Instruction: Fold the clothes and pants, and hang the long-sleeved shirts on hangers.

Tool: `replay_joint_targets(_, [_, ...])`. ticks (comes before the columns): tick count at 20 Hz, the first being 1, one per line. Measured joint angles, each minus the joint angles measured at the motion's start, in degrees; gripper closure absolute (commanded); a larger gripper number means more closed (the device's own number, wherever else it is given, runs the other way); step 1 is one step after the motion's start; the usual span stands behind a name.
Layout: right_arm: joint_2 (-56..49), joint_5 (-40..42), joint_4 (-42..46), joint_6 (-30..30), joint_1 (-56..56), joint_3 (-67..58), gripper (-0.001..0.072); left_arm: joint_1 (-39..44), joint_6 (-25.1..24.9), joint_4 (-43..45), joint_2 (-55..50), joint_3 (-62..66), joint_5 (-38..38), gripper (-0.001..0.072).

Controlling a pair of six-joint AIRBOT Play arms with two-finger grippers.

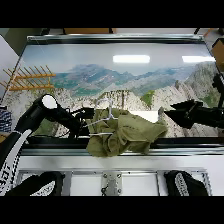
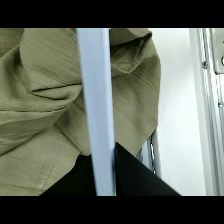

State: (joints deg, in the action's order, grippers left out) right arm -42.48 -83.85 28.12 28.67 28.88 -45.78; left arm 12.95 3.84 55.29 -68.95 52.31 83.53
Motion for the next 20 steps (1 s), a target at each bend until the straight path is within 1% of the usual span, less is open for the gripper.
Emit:
replay_joint_targets(2, [-0.9, -2.84, -4.81, -5.57, 2.58, 3.1, 0.0176, 0.0, 0.0, 0.02, 0.0, 0.0, 0.09, 0.0697])
replay_joint_targets(5, [-3.48, -9.73, -9.25, -13.9, 4.09, 6.05, 0.0177, 0.0, 0.0, 0.07, 0.0, 0.0, 0.22, 0.0697])
replay_joint_targets(8, [-6.03, -15.93, -10.32, -21.84, 4.63, 7.43, 0.0176, 0.0, 0.0, 0.07, 0.0, 0.0, 0.28, 0.0697])
replay_joint_targets(10, [-7.34, -17.99, -7.85, -25.9, 4.79, 7.87, 0.0176, 0.0, 0.02, 0.07, 0.0, 0.0, 0.28, 0.0697])
replay_joint_targets(14, [-9.44, -17.86, -3.41, -31.45, 4.63, 9.18, 0.0176, 0.0, 0.02, 0.07, 0.0, 0.0, 0.33, 0.0697])
replay_joint_targets(20, [-11.72, -14.19, -1.86, -35.45, 1.92, 12.76, 0.0176, 0.0, 0.02, 0.07, 0.0, 0.0, 0.28, 0.0697])
